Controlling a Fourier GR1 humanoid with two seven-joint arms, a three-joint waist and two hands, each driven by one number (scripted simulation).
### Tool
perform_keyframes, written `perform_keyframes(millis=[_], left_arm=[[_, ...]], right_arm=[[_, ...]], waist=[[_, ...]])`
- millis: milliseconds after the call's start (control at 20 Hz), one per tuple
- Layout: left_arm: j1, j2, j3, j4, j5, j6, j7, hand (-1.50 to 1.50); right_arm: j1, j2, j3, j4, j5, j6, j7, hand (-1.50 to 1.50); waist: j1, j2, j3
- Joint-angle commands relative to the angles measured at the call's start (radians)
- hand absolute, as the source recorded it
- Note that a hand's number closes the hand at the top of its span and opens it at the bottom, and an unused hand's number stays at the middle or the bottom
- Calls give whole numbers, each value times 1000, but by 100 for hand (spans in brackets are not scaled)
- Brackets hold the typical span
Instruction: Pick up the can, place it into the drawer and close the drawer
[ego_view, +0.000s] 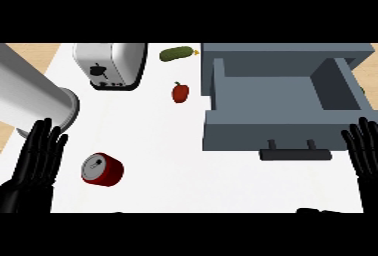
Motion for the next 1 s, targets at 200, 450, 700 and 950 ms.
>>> perform_keyframes(millis=[200,450,700,950], left_arm=[[35,-4,45,118,66,-24,-139,-150],[-5,-4,73,258,74,-11,-237,-150],[38,11,107,345,118,-26,-354,-150],[26,4,118,372,95,-11,-358,-150]], right_arm=[[55,-11,-71,16,-54,70,-59,-150],[-14,-39,-111,7,-83,76,17,-150],[-9,17,-53,34,-13,57,-33,-150],[28,41,-53,11,0,62,-32,-150]], waist=[[0,0,0],[0,0,0],[2,0,0],[1,0,0]])
